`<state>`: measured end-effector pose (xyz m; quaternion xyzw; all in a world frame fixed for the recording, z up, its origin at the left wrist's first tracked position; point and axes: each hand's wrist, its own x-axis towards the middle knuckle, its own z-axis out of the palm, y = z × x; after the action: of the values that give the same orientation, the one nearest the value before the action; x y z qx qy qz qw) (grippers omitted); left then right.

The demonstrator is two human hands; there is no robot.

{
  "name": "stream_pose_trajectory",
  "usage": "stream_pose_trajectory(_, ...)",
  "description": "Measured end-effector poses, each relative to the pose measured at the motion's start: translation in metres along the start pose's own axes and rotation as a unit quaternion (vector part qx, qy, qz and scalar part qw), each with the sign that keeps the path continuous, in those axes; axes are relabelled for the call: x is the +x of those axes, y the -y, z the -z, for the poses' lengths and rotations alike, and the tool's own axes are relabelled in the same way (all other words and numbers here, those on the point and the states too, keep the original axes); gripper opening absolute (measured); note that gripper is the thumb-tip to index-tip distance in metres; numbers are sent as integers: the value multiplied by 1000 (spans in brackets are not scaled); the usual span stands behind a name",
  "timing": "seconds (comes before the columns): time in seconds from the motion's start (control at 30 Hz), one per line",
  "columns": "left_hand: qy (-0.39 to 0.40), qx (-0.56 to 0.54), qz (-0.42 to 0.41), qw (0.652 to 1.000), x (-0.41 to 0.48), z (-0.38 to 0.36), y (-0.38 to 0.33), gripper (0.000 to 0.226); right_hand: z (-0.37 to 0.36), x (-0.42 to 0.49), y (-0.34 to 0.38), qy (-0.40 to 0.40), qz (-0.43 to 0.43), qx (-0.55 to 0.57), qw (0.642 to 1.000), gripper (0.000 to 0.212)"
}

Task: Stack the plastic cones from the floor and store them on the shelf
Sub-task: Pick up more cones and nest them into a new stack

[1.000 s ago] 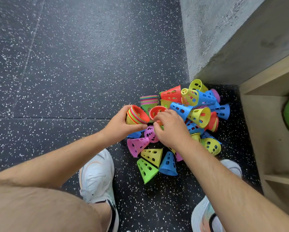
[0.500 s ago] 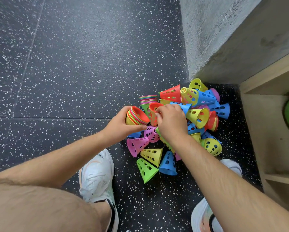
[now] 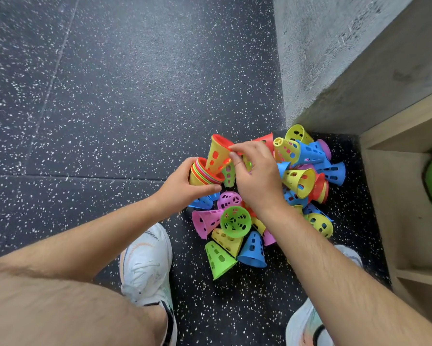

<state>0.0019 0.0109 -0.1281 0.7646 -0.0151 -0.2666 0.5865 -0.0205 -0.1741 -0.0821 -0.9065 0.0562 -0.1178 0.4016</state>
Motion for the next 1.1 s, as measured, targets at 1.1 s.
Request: stream_pose_trajectory(1.1, -33, 13, 9, 999, 6, 29, 10, 72, -47, 42, -33, 173, -137, -144, 965, 39)
